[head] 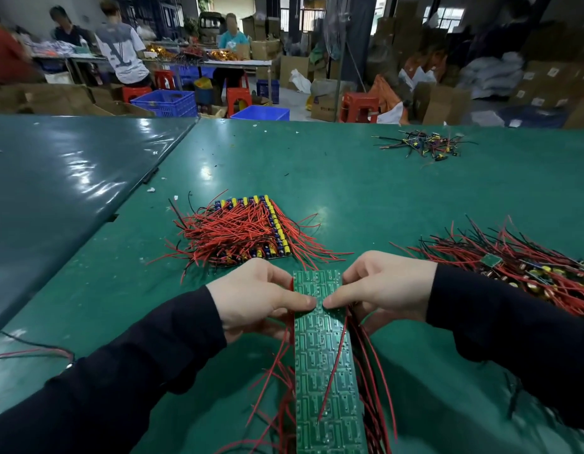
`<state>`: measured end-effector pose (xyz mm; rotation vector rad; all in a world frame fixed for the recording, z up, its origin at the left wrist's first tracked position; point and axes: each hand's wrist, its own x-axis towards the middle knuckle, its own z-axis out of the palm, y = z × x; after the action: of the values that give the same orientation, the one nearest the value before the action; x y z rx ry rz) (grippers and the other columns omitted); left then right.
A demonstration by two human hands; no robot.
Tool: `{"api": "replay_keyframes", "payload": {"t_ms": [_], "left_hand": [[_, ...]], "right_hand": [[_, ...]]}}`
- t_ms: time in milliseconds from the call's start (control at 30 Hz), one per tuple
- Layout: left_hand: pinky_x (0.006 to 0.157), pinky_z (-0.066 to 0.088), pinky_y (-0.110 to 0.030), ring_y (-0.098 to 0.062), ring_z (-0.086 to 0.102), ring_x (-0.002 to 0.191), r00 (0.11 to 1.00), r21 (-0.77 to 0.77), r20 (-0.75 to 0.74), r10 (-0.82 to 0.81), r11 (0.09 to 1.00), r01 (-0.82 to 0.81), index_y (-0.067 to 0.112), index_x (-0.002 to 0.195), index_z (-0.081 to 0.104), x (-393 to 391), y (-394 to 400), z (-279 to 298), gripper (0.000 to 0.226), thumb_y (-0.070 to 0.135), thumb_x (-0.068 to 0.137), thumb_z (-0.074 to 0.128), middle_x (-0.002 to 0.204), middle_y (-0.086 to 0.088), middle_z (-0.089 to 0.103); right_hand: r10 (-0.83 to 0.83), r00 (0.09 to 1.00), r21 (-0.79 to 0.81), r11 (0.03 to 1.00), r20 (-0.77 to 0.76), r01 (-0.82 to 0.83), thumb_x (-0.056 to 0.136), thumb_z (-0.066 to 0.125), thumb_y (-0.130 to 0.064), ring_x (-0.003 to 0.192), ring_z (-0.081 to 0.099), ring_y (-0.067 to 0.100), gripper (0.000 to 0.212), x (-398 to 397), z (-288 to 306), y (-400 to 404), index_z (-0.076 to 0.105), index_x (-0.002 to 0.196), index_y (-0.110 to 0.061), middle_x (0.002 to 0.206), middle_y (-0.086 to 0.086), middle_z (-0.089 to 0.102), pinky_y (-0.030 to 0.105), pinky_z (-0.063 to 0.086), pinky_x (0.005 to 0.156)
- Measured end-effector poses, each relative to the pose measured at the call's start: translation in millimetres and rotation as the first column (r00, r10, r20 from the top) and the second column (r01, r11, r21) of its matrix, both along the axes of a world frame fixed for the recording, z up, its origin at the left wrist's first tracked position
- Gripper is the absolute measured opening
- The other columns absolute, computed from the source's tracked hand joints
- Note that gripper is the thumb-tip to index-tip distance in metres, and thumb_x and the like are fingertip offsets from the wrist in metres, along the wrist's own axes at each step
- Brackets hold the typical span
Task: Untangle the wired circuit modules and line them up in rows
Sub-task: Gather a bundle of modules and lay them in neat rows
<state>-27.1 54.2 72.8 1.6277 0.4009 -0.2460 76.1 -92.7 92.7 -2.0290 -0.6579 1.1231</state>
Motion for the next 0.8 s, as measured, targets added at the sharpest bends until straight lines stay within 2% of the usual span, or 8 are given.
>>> {"api": "replay_keyframes", "payload": {"t_ms": [67, 167, 233, 333, 400, 567, 667, 800], "left_hand": [[0.044, 0.047, -0.021, -0.001, 0.044, 0.036, 1.000, 0.008, -0.013, -0.026, 1.000, 0.026, 0.015, 0.059, 0.059, -2.2, 0.0, 3.5, 0.028, 0.005, 0.084, 0.066, 0.043, 0.010, 0.048], [0.041, 0.045, -0.017, 0.000, 0.043, 0.034, 0.998, 0.051, -0.030, -0.063, 0.997, 0.064, 0.017, 0.040, 0.060, -2.8, -2.0, 3.8, 0.049, 0.004, 0.088, 0.062, 0.037, 0.011, 0.046], [0.041, 0.046, -0.017, 0.000, 0.044, 0.033, 0.997, 0.078, -0.044, -0.068, 0.994, 0.071, 0.020, 0.036, 0.061, -3.3, -4.3, 3.5, 0.055, 0.004, 0.089, 0.060, 0.036, 0.009, 0.046], [0.043, 0.048, -0.020, -0.002, 0.043, 0.034, 0.996, 0.110, -0.075, -0.054, 0.992, 0.062, 0.017, 0.036, 0.060, -2.7, -4.1, 2.4, 0.053, 0.004, 0.087, 0.063, 0.036, 0.007, 0.046], [0.045, 0.049, -0.023, -0.007, 0.040, 0.035, 0.995, 0.160, -0.093, -0.022, 0.986, 0.037, 0.011, 0.037, 0.053, -1.1, -2.7, 0.6, 0.050, 0.005, 0.085, 0.066, 0.037, 0.006, 0.042], [0.045, 0.048, -0.029, -0.017, 0.046, 0.036, 0.993, 0.244, -0.090, 0.072, 0.969, -0.048, 0.006, 0.059, 0.042, 1.2, -3.5, -4.6, 0.036, 0.001, 0.082, 0.069, 0.037, 0.001, 0.043], [0.048, 0.047, -0.029, -0.015, 0.042, 0.033, 0.991, 0.283, -0.081, 0.103, 0.956, -0.076, 0.008, 0.053, 0.042, 1.6, -5.4, -8.4, 0.040, 0.002, 0.081, 0.070, 0.032, 0.003, 0.041], [0.057, 0.045, -0.034, -0.019, 0.040, 0.042, 0.991, 0.390, -0.085, 0.104, 0.919, -0.063, 0.010, 0.049, 0.042, 2.5, -5.4, -9.4, 0.043, 0.008, 0.079, 0.073, 0.044, -0.004, 0.041]], "right_hand": [[-0.007, 0.999, 0.011, 1.000, -0.038, 0.008, 0.084, 0.067, -0.013, 0.061, 0.060, 0.023, 0.014, -0.9, 1.7, 0.5, 0.060, 0.088, -0.002, 0.080, 0.019, 0.058, 0.030, 0.055, 0.059], [0.002, 1.000, 0.003, 1.000, -0.030, -0.002, 0.085, 0.067, -0.008, 0.051, 0.061, 0.018, 0.014, -2.6, -1.1, 1.6, 0.057, 0.078, -0.002, 0.071, 0.017, 0.060, 0.026, 0.054, 0.053], [0.000, 1.000, -0.016, 1.000, -0.008, 0.000, 0.086, 0.065, -0.006, 0.050, 0.060, 0.016, 0.016, -3.4, -4.9, 2.8, 0.055, 0.075, -0.003, 0.068, 0.014, 0.060, 0.026, 0.053, 0.053], [0.002, 1.000, -0.049, 0.999, 0.012, -0.002, 0.087, 0.065, -0.006, 0.049, 0.059, 0.016, 0.014, -5.7, -8.4, 5.6, 0.054, 0.078, -0.003, 0.066, 0.013, 0.059, 0.025, 0.053, 0.052], [0.006, 0.999, -0.074, 0.997, 0.048, -0.003, 0.087, 0.065, -0.007, 0.045, 0.058, 0.014, 0.019, -6.4, -10.7, 8.1, 0.053, 0.073, -0.003, 0.059, 0.010, 0.058, 0.023, 0.050, 0.047], [0.013, 0.989, -0.120, 0.993, 0.147, 0.005, 0.084, 0.069, -0.011, 0.039, 0.052, 0.015, 0.031, -6.7, -15.3, 15.0, 0.048, 0.062, -0.006, 0.040, 0.001, 0.051, 0.022, 0.046, 0.043], [0.020, 0.985, -0.142, 0.990, 0.171, 0.005, 0.082, 0.071, -0.015, 0.036, 0.050, 0.014, 0.035, -6.3, -17.9, 14.6, 0.047, 0.059, -0.008, 0.036, -0.001, 0.049, 0.019, 0.042, 0.041], [0.011, 0.990, -0.148, 0.989, 0.143, 0.011, 0.082, 0.072, -0.017, 0.036, 0.051, 0.013, 0.036, -7.0, -20.0, 13.5, 0.047, 0.057, -0.009, 0.036, -0.002, 0.050, 0.019, 0.041, 0.041]]}}
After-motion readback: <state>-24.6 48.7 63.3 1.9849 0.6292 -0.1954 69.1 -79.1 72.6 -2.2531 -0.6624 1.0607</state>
